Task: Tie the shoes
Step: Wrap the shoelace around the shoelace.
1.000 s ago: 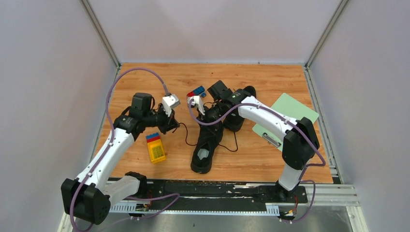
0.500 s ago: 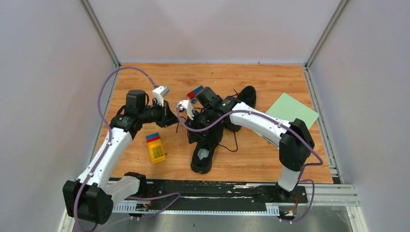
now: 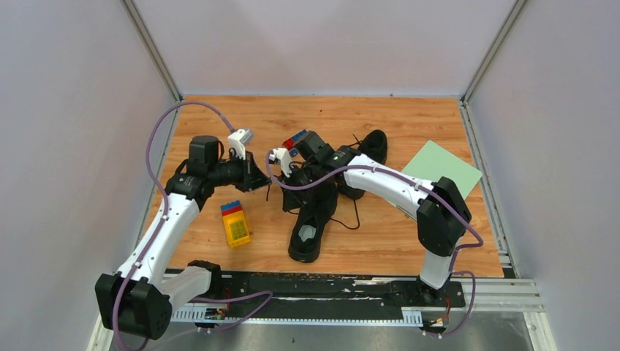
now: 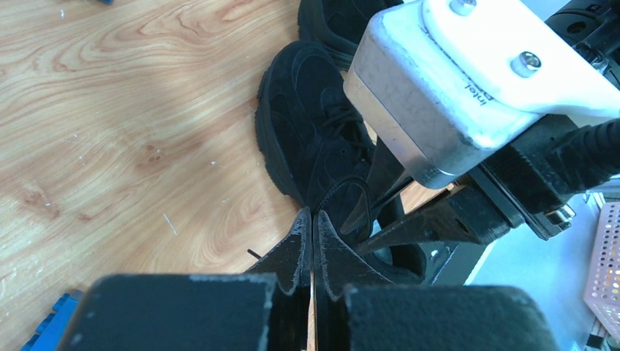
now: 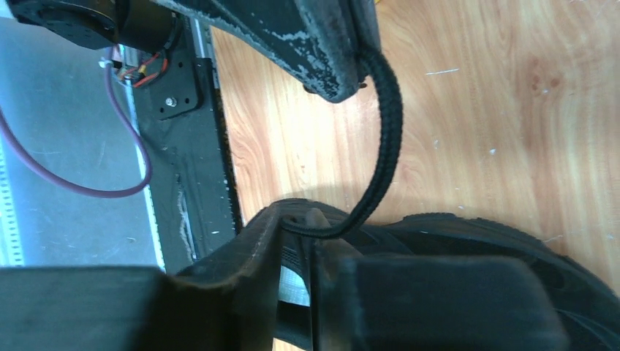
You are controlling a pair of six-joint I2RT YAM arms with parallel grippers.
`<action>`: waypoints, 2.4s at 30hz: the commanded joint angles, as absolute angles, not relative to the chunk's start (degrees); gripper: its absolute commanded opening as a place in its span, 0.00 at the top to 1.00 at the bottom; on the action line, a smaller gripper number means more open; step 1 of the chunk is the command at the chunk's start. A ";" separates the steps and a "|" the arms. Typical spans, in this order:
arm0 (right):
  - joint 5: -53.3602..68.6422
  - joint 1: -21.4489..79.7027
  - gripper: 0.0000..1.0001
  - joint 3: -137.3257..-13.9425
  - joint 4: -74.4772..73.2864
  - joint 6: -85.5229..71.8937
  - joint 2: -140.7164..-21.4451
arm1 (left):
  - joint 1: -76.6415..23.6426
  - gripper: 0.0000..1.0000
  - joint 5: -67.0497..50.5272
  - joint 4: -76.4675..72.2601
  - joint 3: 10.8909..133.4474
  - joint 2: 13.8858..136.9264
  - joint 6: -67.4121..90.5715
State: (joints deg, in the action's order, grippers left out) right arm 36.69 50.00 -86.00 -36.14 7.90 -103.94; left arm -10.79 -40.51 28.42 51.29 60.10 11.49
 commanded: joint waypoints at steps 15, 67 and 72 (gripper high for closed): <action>27.51 43.07 1.00 -82.17 -38.79 13.33 -91.44 | -11.06 1.00 -41.40 22.98 41.57 58.45 9.16; 29.09 34.01 1.00 -83.26 -38.31 -6.31 -93.63 | -34.41 0.63 -41.76 2.71 49.39 79.33 7.21; 28.93 33.92 1.00 -83.49 -38.07 -6.40 -93.72 | -34.42 0.75 -40.66 3.99 50.31 79.95 6.10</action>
State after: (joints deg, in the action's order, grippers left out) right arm 28.69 34.35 -82.78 -41.25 -5.10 -93.49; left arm -34.15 -42.19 2.83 47.81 79.53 8.82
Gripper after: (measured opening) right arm 0.018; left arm 0.311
